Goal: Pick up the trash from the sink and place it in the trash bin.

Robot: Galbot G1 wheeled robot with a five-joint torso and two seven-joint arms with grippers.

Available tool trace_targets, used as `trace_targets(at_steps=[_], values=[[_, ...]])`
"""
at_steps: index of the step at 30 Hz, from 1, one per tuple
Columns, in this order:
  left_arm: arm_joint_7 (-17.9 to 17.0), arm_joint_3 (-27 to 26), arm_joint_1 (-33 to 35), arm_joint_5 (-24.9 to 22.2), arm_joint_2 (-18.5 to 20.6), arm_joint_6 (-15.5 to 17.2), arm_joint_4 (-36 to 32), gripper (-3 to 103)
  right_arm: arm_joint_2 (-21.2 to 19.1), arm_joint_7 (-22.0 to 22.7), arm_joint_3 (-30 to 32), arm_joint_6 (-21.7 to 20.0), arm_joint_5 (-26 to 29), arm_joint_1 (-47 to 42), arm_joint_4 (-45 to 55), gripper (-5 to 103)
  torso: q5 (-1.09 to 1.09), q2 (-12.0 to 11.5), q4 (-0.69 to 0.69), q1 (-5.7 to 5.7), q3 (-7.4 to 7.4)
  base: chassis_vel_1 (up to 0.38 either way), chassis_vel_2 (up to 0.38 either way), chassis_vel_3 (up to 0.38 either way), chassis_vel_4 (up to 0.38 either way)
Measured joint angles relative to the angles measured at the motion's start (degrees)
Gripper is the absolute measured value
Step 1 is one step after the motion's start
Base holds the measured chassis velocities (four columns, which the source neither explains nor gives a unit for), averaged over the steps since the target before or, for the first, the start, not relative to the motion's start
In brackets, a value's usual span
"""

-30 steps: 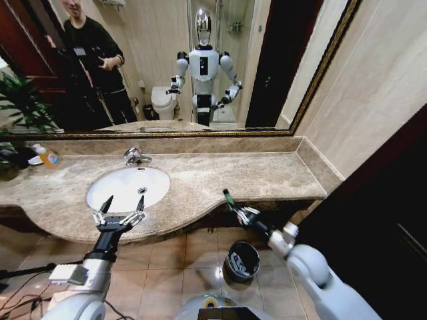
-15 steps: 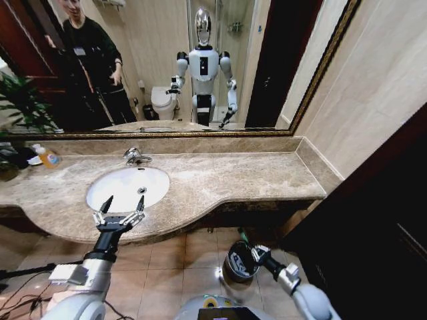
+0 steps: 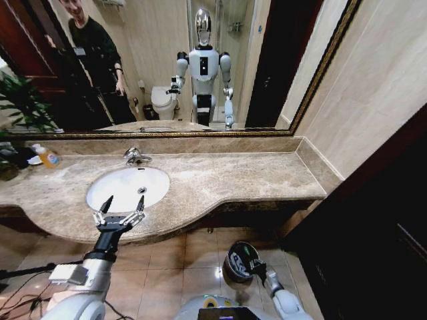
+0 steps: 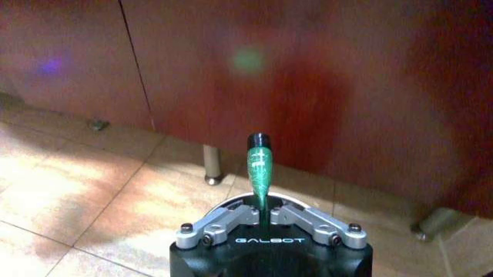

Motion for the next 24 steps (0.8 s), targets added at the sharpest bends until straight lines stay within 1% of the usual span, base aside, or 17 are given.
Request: trace_targets(at_steps=[2, 3, 4, 6, 8, 9, 10, 11, 12, 16, 18, 19, 20, 21, 22, 24], values=[[0.00, 0.00, 0.00, 0.00, 0.00, 0.00, 0.00, 100, 0.83, 0.86, -0.23, -0.43, -0.99, 1.19, -2.14, 2, -0.01, 0.00, 0.00, 0.00, 0.00, 0.000, 0.000, 0.000, 0.000], [0.00, 0.00, 0.00, 0.00, 0.00, 0.00, 0.00, 100, 1.06, 1.22, -0.39, -0.43, -1.58, 1.62, -2.92, 7, -0.02, 0.00, 0.00, 0.00, 0.00, 0.000, 0.000, 0.000, 0.000], [0.00, 0.00, 0.00, 0.00, 0.00, 0.00, 0.00, 100, 1.06, 1.22, -0.39, -0.43, -1.58, 1.62, -2.92, 7, -0.02, 0.00, 0.00, 0.00, 0.00, 0.000, 0.000, 0.000, 0.000], [0.00, 0.00, 0.00, 0.00, 0.00, 0.00, 0.00, 100, 1.85, 2.16, -0.54, -0.51, -2.58, 2.31, -3.69, 17, -0.02, 0.00, 0.00, 0.00, 0.00, 0.000, 0.000, 0.000, 0.000], [0.00, 0.00, 0.00, 0.00, 0.00, 0.00, 0.00, 100, 2.14, 2.49, -0.56, -0.64, -2.76, 2.45, -3.70, 17, -0.01, 0.00, 0.00, 0.00, 0.00, 0.000, 0.000, 0.000, 0.000], [0.00, 0.00, 0.00, 0.00, 0.00, 0.00, 0.00, 100, 2.47, 2.89, -0.57, -0.83, -2.96, 2.59, -3.67, 22, -0.01, 0.00, 0.00, 0.00, 0.00, 0.000, 0.000, 0.000, 0.000], [0.00, 0.00, 0.00, 0.00, 0.00, 0.00, 0.00, 100, 2.88, 3.74, -0.62, -1.41, -3.36, 2.77, -3.13, 33, -0.01, 0.00, 0.00, 0.00, 0.00, 0.000, 0.000, 0.000, 0.000], [0.00, 0.00, 0.00, 0.00, 0.00, 0.00, 0.00, 100, 2.91, 3.98, -0.64, -1.73, -3.46, 2.76, -2.58, 38, -0.02, 0.00, 0.00, 0.00, 0.00, 0.000, 0.000, 0.000, 0.000], [0.00, 0.00, 0.00, 0.00, 0.00, 0.00, 0.00, 100, 2.91, 3.98, -0.64, -1.73, -3.46, 2.76, -2.58, 38, -0.02, 0.00, 0.00, 0.00, 0.00, 0.000, 0.000, 0.000, 0.000], [0.00, 0.00, 0.00, 0.00, 0.00, 0.00, 0.00, 100, 2.75, 5.06, -0.55, -2.50, -3.29, 2.17, -0.73, 61, -0.01, 0.00, 0.00, 0.00, 0.00, 0.000, 0.000, 0.000, 0.000], [0.00, 0.00, 0.00, 0.00, 0.00, 0.00, 0.00, 100, 2.59, 5.25, -0.50, -2.63, -2.99, 1.86, -0.15, 61, -0.01, 0.00, 0.00, 0.00, 0.00, 0.000, 0.000, 0.000, 0.000], [0.00, 0.00, 0.00, 0.00, 0.00, 0.00, 0.00, 100, 2.25, 5.37, -0.47, -2.92, -2.34, 1.38, 0.80, 71, -0.01, 0.00, 0.00, 0.00, 0.00, 0.000, 0.000, 0.000, 0.000], [0.00, 0.00, 0.00, 0.00, 0.00, 0.00, 0.00, 100, 2.01, 5.40, -0.43, -3.17, -1.87, 0.99, 1.60, 71, 0.00, 0.00, 0.00, 0.00, 0.00, 0.000, 0.000, 0.000, 0.000], [0.00, 0.00, 0.00, 0.00, 0.00, 0.00, 0.00, 100, 1.72, 5.41, -0.32, -3.64, -1.07, 0.30, 3.12, 77, 0.00, 0.00, 0.00, 0.00, 0.00, 0.000, 0.000, 0.000, 0.000], [0.00, 0.00, 0.00, 0.00, 0.00, 0.00, 0.00, 100, 1.72, 5.41, -0.32, -3.64, -1.07, 0.30, 3.12, 77, 0.00, 0.00, 0.00, 0.00, 0.00, 0.000, 0.000, 0.000, 0.000], [0.00, 0.00, 0.00, 0.00, 0.00, 0.00, 0.00, 100, 0.72, 5.29, 0.17, -5.47, 2.80, -2.21, 9.32, 87, 0.01, 0.00, -0.01, 0.00, 0.00, 0.000, 0.000, 0.000, 0.000]])
